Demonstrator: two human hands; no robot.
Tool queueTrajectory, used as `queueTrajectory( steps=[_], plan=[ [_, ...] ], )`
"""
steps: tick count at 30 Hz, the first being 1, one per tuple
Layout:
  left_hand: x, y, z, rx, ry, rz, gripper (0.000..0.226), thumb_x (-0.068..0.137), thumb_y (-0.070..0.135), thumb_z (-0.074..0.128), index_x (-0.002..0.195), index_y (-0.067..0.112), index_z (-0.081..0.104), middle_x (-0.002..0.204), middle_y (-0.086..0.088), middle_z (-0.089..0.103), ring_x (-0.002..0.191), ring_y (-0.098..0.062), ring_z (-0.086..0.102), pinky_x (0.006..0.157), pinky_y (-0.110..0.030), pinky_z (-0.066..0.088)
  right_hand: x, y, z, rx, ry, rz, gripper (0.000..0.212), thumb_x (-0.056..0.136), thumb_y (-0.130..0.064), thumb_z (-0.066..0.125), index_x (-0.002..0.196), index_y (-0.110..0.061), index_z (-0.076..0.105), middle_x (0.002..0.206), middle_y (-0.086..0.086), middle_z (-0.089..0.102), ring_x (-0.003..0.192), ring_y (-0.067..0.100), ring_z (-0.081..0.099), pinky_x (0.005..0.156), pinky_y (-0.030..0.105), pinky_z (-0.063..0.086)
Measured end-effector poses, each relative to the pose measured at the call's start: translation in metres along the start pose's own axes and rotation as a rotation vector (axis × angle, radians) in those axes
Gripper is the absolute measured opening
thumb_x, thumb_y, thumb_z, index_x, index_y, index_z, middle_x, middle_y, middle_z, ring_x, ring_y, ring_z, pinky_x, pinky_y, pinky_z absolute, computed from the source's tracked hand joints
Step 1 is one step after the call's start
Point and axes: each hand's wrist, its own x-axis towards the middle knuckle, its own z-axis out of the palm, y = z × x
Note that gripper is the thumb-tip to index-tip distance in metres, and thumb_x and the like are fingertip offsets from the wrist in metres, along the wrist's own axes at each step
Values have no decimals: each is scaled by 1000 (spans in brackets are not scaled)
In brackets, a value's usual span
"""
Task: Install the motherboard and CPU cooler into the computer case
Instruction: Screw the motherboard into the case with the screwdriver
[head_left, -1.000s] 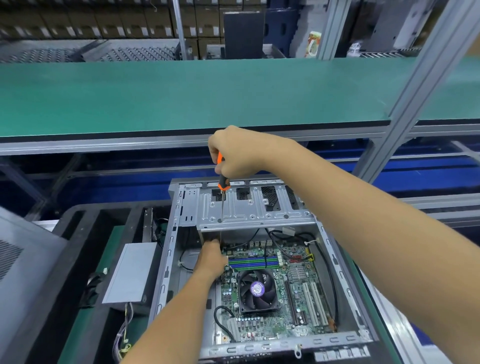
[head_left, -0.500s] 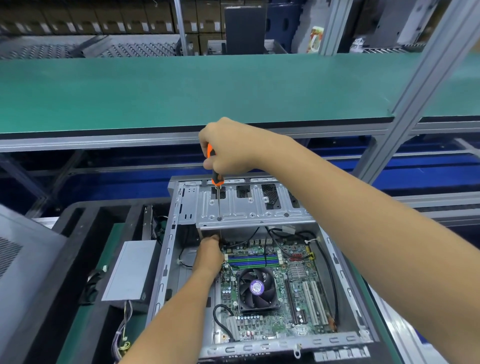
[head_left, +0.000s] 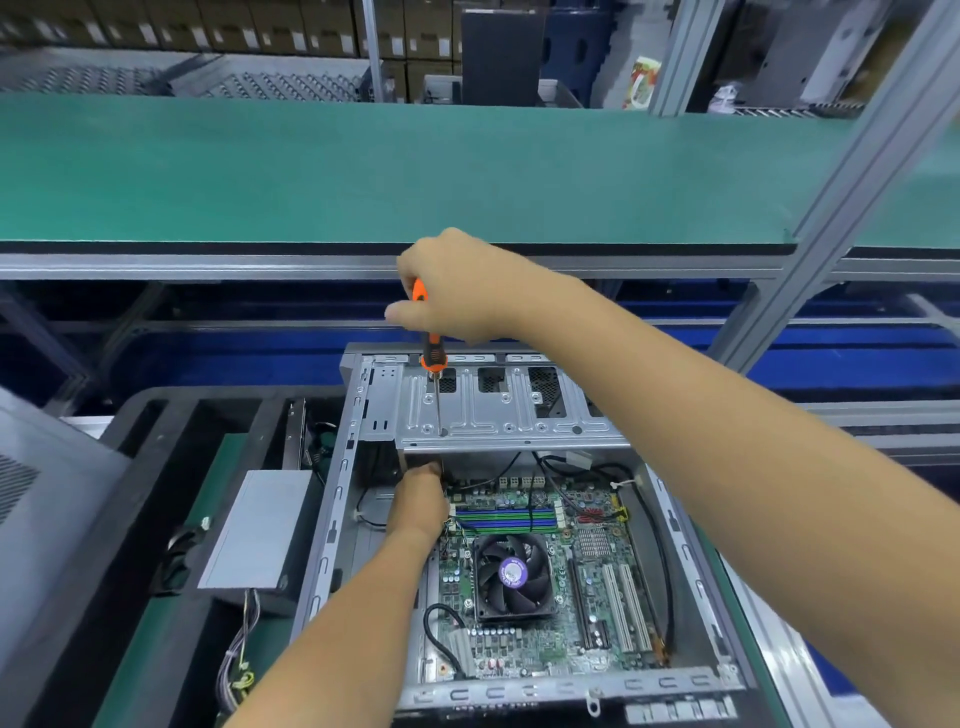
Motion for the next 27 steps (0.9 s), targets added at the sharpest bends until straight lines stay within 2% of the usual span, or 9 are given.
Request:
queueTrajectory(
  steps=[3,5,7,12,15,19,22,25,27],
  plan=[
    [-1,1,0,-1,-13,-12,36,80,-18,42,98,7,61,96,-15,64,77,-24,55,70,-30,49,-5,4,1,147,-40,4,29,86,-38,63,93,-10,55,74,0,58,59,19,61,49,27,40],
    [-1,2,-1,-2,-22,-16,34,80,-17,42,91,10,59,96,-14,64,77,-24,54,70,-31,48,-9,6,-2,242,-112,-8,23,83,-23,66,99,-15,53,77,-6,59,52,6,62,48,21,43],
    [-2,3,-2,-17,-32,-27,35,80,-17,42,87,15,55,94,-12,63,78,-25,56,70,-32,49,-12,6,-3,260,-97,-6,24,80,-15,67,100,-16,53,77,-9,58,54,1,60,53,23,48],
    [-2,3,-3,-17,-36,-29,34,80,-16,42,85,17,52,95,-13,63,75,-23,52,67,-28,44,-13,6,9,250,112,68,29,81,-34,71,92,-10,59,77,-4,57,69,15,57,56,26,46],
    [-1,3,-2,10,-40,-29,32,81,-14,43,96,8,60,98,-14,62,75,-23,51,66,-29,45,-16,7,3,273,217,82,32,82,-36,70,93,-7,60,83,3,61,76,22,60,60,32,49],
    [0,2,-1,18,-36,-22,36,82,-12,44,108,7,62,104,-15,63,84,-27,58,69,-30,46,-21,7,-21,329,363,52,34,83,-36,70,92,-6,58,84,4,61,68,16,58,62,37,54],
    [-2,1,-1,24,-29,-4,40,82,-12,44,112,8,61,107,-14,63,85,-27,59,67,-30,46,-23,7,-28,307,391,63,34,85,-37,68,96,-6,57,87,3,59,75,19,57,67,39,55],
    [-4,1,-2,29,-24,11,47,82,-15,42,119,10,60,114,-14,61,80,-23,54,66,-29,45,-26,11,-31,281,406,71,32,87,-37,66,95,-7,57,87,3,58,75,18,55,67,36,54],
    [-5,1,-3,26,-23,20,48,83,-15,43,121,8,59,118,-15,59,79,-21,51,67,-29,44,-27,14,-35,262,454,81,32,86,-37,66,94,-7,58,87,3,59,77,17,51,64,30,47]
  ],
)
